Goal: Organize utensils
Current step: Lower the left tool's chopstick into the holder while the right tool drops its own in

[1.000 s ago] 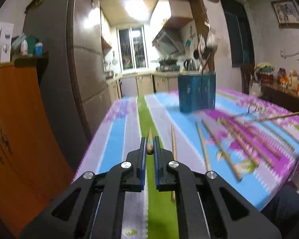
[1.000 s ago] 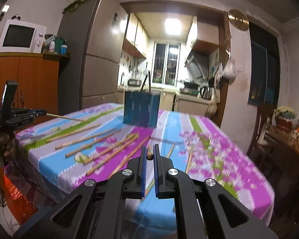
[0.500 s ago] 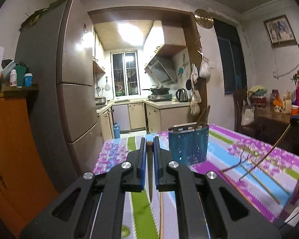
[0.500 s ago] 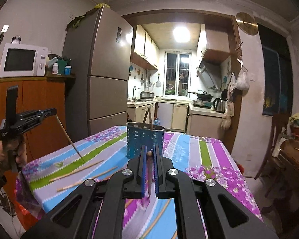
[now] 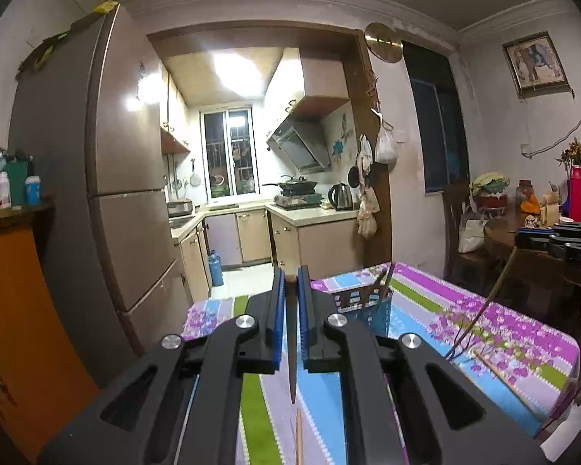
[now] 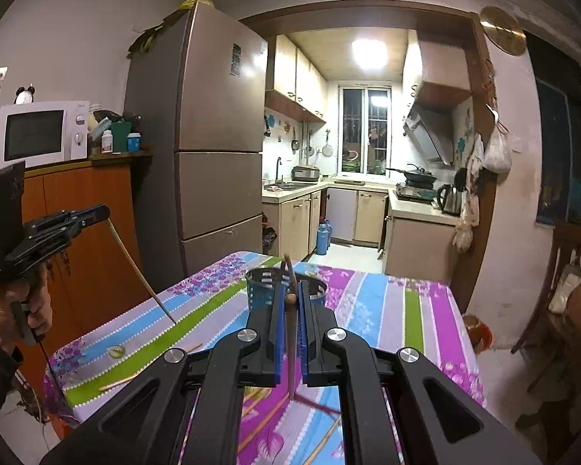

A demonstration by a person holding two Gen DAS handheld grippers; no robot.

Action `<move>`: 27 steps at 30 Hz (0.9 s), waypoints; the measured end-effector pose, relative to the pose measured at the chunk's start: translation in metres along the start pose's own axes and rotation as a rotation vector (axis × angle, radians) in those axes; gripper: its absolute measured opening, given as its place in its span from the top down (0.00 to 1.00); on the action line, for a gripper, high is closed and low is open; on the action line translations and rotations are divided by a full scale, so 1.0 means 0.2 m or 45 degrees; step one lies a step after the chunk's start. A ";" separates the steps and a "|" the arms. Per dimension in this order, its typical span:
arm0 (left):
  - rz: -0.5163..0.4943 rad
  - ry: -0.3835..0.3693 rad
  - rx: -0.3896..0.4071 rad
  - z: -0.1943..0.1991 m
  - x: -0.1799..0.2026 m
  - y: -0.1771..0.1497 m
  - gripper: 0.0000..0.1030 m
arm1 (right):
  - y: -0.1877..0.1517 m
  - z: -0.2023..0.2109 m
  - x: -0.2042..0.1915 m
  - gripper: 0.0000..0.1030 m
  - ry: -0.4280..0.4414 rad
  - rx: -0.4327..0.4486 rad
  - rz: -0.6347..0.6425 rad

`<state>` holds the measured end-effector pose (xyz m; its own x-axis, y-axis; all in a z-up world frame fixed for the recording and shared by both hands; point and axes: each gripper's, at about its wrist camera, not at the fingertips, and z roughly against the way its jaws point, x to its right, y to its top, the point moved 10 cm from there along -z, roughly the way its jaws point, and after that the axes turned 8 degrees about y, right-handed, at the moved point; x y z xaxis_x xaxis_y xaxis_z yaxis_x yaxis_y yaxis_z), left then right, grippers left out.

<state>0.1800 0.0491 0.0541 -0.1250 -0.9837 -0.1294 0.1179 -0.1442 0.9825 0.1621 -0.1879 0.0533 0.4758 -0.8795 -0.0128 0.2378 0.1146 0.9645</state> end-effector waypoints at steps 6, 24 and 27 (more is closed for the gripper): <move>0.002 -0.042 -0.014 -0.07 0.05 0.19 0.95 | 0.20 -0.04 0.04 0.93 -0.003 -0.002 0.028; 0.047 -0.097 -0.089 -0.49 0.18 0.54 0.95 | 0.76 -0.33 0.32 0.93 -0.022 0.002 -0.010; 0.054 -0.097 -0.115 -0.57 0.20 0.54 0.95 | 0.79 -0.43 0.35 0.93 0.002 -0.024 -0.045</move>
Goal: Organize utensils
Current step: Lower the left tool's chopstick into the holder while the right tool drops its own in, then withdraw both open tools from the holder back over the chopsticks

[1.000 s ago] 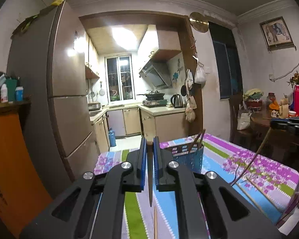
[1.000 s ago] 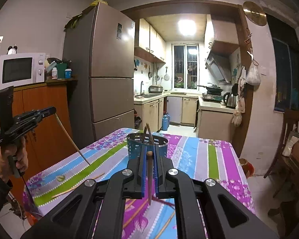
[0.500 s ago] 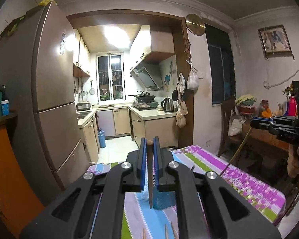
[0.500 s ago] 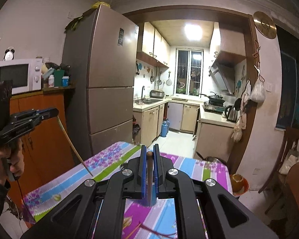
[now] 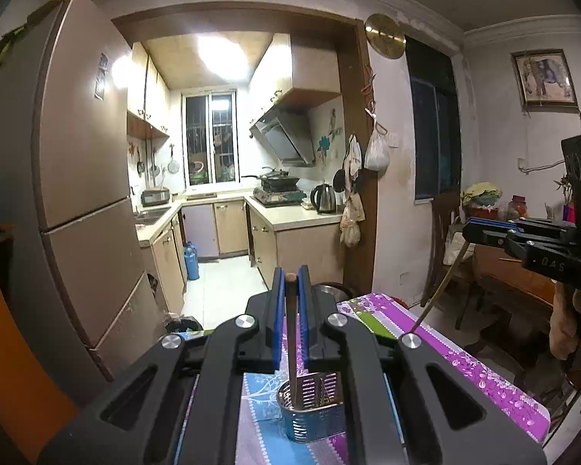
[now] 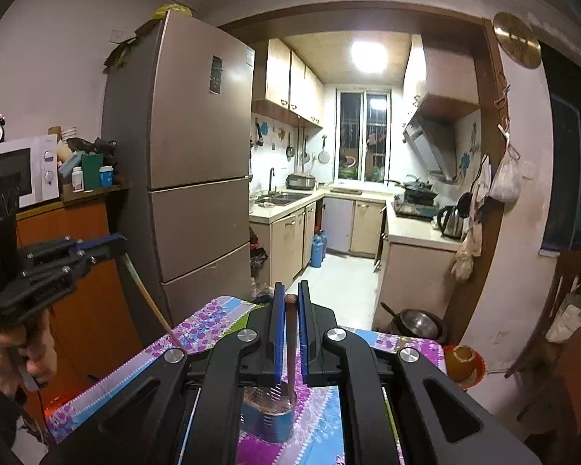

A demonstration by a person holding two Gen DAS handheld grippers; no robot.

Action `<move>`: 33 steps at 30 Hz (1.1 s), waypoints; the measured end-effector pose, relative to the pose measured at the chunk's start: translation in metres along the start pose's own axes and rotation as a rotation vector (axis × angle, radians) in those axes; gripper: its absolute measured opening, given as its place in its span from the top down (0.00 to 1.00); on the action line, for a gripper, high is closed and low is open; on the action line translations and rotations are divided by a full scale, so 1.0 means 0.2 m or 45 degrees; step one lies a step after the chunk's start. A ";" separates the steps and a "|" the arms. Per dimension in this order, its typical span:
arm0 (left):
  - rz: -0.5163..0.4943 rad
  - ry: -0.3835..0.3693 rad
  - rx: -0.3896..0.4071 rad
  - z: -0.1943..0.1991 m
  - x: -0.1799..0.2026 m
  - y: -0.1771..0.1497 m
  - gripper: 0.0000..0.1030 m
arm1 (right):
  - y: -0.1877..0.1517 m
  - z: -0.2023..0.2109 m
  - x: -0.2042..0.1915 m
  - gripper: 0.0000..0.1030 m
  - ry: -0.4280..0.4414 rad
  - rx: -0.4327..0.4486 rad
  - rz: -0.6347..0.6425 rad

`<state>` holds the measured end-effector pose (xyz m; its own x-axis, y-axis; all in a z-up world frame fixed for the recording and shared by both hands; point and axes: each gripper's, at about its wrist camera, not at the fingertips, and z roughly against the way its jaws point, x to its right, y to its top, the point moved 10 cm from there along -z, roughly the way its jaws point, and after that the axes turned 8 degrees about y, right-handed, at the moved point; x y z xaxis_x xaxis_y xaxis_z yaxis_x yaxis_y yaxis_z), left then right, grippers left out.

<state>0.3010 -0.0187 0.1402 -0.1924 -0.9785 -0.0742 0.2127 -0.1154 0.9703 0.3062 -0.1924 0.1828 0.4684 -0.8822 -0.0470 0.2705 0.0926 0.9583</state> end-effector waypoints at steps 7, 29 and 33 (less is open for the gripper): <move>0.000 0.002 -0.053 -0.18 0.03 -0.02 0.95 | -0.02 -0.18 0.03 0.93 0.012 -0.074 -0.034; 0.009 -0.006 -0.149 -0.41 0.07 -0.11 0.95 | -0.19 -0.42 0.05 0.93 0.030 -0.184 -0.087; 0.005 0.005 -0.162 -0.43 0.07 -0.12 0.95 | -0.22 -0.44 0.05 0.93 0.034 -0.196 -0.089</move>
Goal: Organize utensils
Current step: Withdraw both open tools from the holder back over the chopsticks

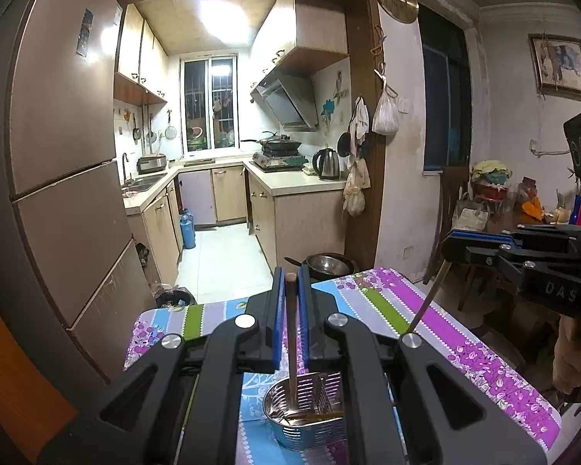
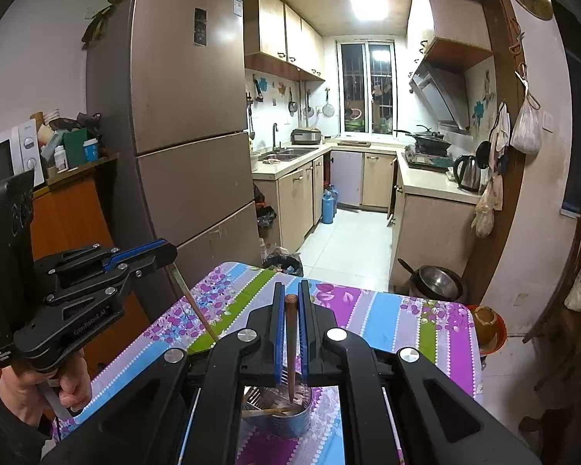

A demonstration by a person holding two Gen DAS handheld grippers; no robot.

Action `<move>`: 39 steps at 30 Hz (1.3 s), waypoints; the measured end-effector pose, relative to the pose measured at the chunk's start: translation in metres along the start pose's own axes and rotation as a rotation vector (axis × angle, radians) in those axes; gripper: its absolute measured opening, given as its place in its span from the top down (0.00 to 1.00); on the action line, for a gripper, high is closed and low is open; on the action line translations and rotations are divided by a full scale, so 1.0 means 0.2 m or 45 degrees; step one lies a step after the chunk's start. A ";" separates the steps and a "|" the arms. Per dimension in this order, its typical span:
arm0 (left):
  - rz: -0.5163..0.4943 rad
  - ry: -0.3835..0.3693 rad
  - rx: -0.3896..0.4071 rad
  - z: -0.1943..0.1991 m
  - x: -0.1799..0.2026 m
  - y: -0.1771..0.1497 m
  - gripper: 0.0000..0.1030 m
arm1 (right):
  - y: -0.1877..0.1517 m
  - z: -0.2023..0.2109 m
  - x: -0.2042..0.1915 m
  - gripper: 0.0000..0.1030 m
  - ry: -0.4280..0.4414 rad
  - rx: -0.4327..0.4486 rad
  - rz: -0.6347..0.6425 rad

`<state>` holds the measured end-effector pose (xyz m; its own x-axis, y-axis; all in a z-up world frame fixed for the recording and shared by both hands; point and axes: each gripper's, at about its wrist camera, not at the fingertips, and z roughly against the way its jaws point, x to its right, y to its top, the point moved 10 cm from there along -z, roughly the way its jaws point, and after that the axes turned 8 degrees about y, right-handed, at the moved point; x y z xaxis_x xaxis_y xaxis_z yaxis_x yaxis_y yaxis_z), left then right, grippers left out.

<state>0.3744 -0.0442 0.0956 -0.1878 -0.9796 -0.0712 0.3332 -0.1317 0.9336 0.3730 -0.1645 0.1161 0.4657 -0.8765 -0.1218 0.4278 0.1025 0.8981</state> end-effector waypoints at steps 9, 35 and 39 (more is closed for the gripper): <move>0.000 0.029 -0.013 -0.02 -0.03 0.01 0.81 | 0.01 0.03 0.00 0.92 -0.011 0.025 0.005; -0.104 0.020 0.039 1.01 -0.09 -1.23 0.52 | -1.33 0.96 -0.55 0.83 -0.010 0.225 0.037; -0.108 -0.010 -0.079 0.95 0.05 -1.60 0.52 | -1.72 0.79 -0.73 0.83 -0.001 0.094 -0.014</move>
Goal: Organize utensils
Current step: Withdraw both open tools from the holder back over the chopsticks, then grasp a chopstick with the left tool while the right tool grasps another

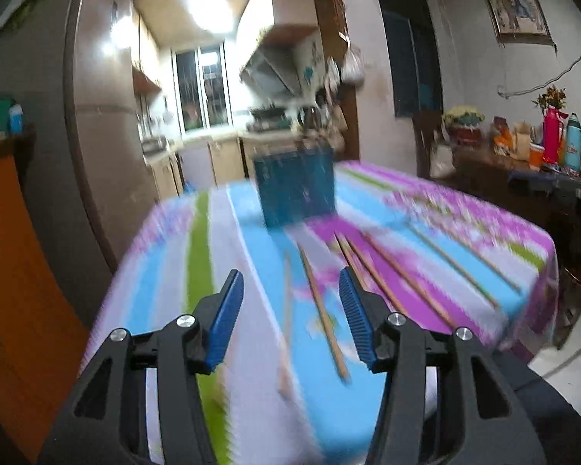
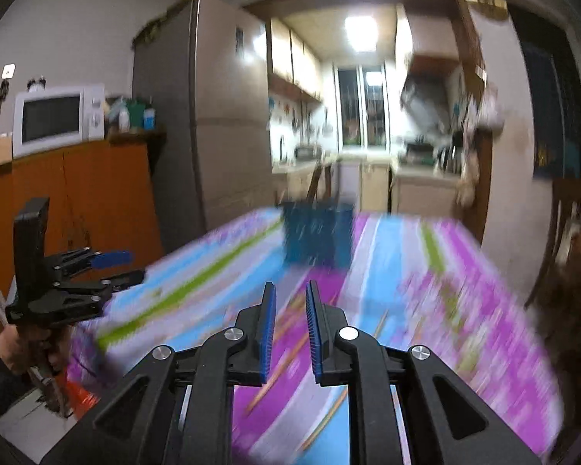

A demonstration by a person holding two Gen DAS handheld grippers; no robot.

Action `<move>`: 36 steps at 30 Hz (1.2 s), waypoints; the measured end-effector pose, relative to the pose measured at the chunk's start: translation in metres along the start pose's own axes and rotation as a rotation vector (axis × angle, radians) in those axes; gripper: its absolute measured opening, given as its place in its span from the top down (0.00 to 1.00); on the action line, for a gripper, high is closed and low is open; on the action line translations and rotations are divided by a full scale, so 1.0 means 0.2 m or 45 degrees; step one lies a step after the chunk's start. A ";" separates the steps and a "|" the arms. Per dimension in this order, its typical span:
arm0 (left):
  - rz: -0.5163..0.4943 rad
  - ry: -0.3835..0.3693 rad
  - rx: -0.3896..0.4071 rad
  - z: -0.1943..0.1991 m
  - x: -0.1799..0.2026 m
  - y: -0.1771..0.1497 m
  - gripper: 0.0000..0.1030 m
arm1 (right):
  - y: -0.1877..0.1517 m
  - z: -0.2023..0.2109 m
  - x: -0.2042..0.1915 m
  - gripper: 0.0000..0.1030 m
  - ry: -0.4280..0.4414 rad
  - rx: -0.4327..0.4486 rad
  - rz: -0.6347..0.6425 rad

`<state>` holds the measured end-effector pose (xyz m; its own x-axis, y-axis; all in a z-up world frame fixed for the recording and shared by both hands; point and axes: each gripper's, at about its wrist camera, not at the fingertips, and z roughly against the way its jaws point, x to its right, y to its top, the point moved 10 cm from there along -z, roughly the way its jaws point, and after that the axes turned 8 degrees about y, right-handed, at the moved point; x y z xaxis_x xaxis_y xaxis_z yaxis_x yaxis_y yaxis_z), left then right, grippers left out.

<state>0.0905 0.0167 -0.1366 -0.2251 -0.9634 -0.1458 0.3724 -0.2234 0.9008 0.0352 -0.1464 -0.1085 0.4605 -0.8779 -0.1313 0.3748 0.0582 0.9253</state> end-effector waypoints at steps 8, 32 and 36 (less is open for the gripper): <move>0.022 -0.021 -0.121 -0.11 0.08 -0.31 0.53 | -0.37 -0.23 -0.22 0.83 0.035 -0.178 -0.014; 0.001 -0.108 -0.052 -0.16 0.18 -0.38 0.74 | -0.44 -0.41 -0.24 0.84 -0.170 -0.157 0.017; 0.015 -0.117 -0.038 -0.15 0.18 -0.39 0.75 | -0.44 -0.42 -0.23 0.84 -0.186 -0.153 0.016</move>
<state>0.0809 -0.0056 -0.2241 -0.3019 -0.9485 -0.0958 0.4020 -0.2177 0.8894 0.0488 -0.0701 -0.2137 0.3475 -0.9359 -0.0585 0.4672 0.1187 0.8761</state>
